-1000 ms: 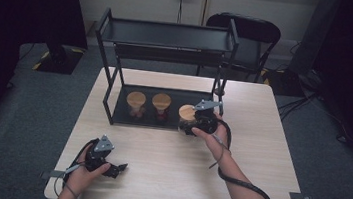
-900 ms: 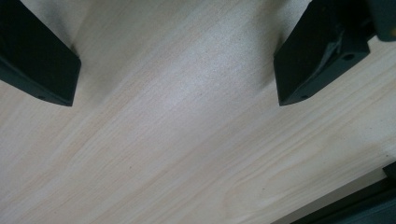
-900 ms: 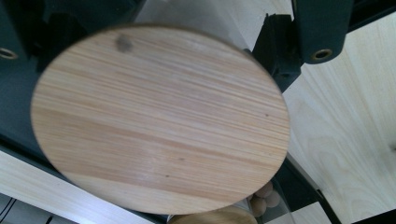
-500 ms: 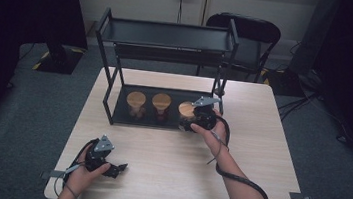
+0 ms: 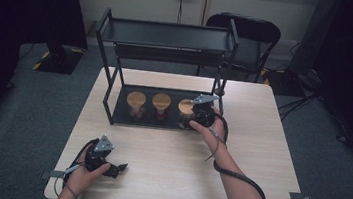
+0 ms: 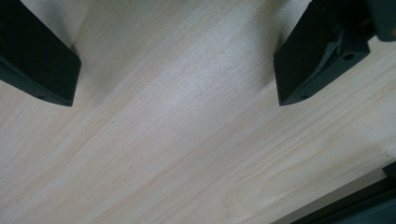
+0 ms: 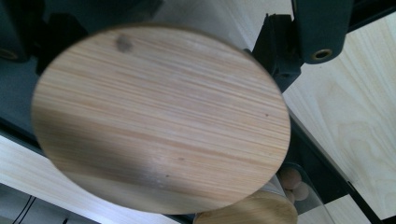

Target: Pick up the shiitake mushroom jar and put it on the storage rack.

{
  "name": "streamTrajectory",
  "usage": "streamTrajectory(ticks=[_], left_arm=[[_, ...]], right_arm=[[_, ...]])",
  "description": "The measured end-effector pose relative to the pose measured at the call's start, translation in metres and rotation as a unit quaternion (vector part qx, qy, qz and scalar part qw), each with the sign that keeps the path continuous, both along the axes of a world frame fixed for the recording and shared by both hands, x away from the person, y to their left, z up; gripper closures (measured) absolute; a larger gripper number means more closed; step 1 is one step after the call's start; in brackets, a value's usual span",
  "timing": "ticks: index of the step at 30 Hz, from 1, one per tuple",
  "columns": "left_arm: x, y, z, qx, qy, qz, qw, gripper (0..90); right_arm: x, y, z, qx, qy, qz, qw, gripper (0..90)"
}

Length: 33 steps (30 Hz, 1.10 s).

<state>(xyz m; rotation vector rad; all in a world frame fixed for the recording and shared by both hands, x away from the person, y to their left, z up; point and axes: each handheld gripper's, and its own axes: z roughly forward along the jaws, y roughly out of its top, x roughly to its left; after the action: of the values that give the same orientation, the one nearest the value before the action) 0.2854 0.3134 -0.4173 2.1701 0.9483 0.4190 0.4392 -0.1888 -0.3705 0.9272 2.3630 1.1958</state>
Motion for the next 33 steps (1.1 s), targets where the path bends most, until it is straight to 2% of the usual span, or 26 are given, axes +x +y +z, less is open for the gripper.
streamTrajectory(ticks=[16, 33], left_arm=[[0.0, 0.0, 0.0, 0.0, 0.0, 0.001, 1.0, 0.2], [-0.001, 0.0, 0.0, 0.0, 0.0, 0.001, 1.0, 0.2]], right_arm=[[0.008, 0.01, -0.008, -0.001, -0.004, -0.009, 1.0, 25.4], [0.015, 0.013, -0.014, -0.013, -0.006, -0.022, 0.9997, 25.4]])
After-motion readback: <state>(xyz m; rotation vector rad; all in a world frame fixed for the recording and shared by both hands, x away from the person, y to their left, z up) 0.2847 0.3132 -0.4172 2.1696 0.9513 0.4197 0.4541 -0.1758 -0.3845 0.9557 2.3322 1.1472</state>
